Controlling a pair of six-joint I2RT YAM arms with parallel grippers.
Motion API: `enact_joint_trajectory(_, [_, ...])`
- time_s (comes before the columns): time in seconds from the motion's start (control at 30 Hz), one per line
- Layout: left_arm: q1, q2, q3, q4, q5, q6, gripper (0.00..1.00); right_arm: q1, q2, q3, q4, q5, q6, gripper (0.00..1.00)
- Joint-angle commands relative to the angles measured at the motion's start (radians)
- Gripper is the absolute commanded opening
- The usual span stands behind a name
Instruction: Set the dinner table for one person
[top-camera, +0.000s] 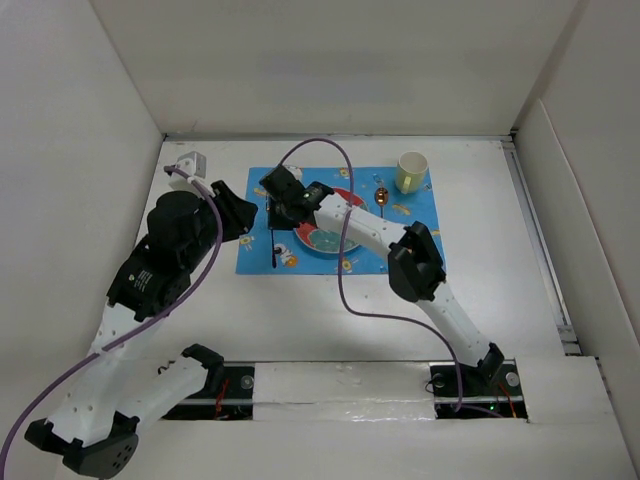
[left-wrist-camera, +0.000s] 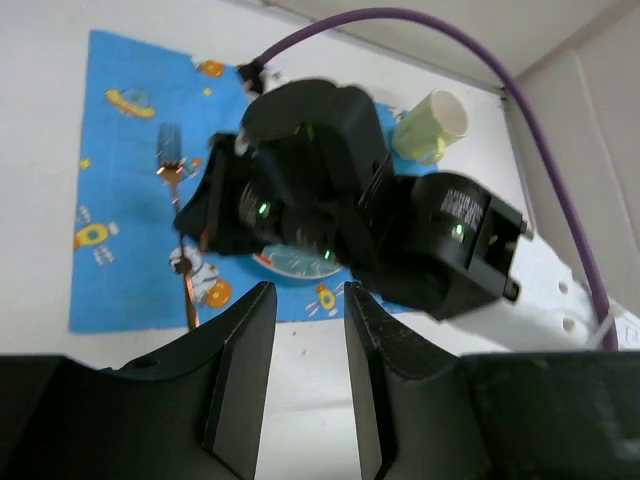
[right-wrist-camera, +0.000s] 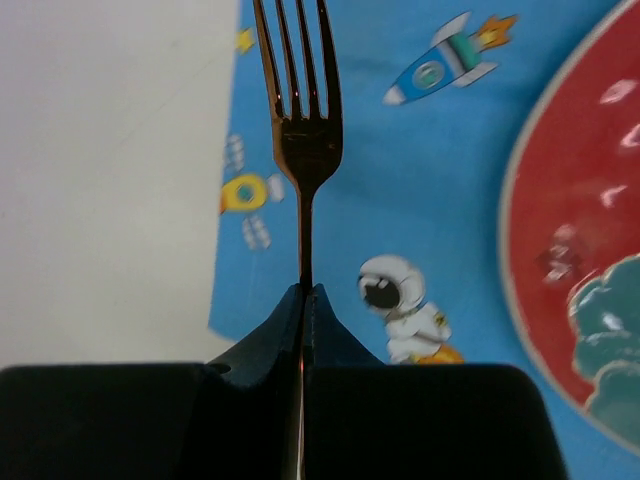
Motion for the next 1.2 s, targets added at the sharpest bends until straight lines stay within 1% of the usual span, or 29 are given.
enact_joint_trajectory(0.0, [-0.021, -0.010, 0.082, -0.069, -0.084, -0.043, 0.31, -0.026, 0.021, 0.067, 0.053, -0.018, 0.094, 0.00])
enact_joint_trajectory(0.07, [-0.021, -0.042, 0.126, -0.058, -0.115, -0.050, 0.34, -0.038, 0.044, 0.088, 0.083, -0.010, 0.103, 0.00])
enact_joint_trajectory(0.17, [-0.021, -0.080, 0.174, -0.046, -0.135, -0.060, 0.44, -0.050, 0.096, 0.139, 0.088, 0.003, 0.122, 0.00])
enact_joint_trajectory(0.27, [-0.030, -0.097, 0.206, -0.072, -0.144, -0.055, 0.47, -0.072, 0.138, 0.197, 0.088, 0.014, 0.129, 0.00])
enact_joint_trajectory(0.4, [-0.030, -0.103, 0.208, -0.107, -0.155, -0.051, 0.47, -0.081, 0.201, 0.240, 0.087, 0.005, 0.137, 0.00])
enact_joint_trajectory(0.57, [-0.030, -0.115, 0.189, -0.113, -0.146, -0.044, 0.47, -0.101, 0.215, 0.233, 0.113, -0.001, 0.140, 0.00])
enact_joint_trajectory(0.77, [-0.030, -0.119, 0.170, -0.112, -0.140, -0.041, 0.47, -0.131, 0.256, 0.282, 0.107, -0.020, 0.139, 0.00])
enact_joint_trajectory(1.1, [-0.030, -0.128, 0.140, -0.109, -0.149, -0.046, 0.47, -0.151, 0.294, 0.271, 0.099, -0.053, 0.119, 0.00])
enact_joint_trajectory(1.17, [-0.030, -0.125, 0.139, -0.109, -0.149, -0.049, 0.47, -0.151, 0.291, 0.273, 0.105, -0.060, 0.114, 0.08])
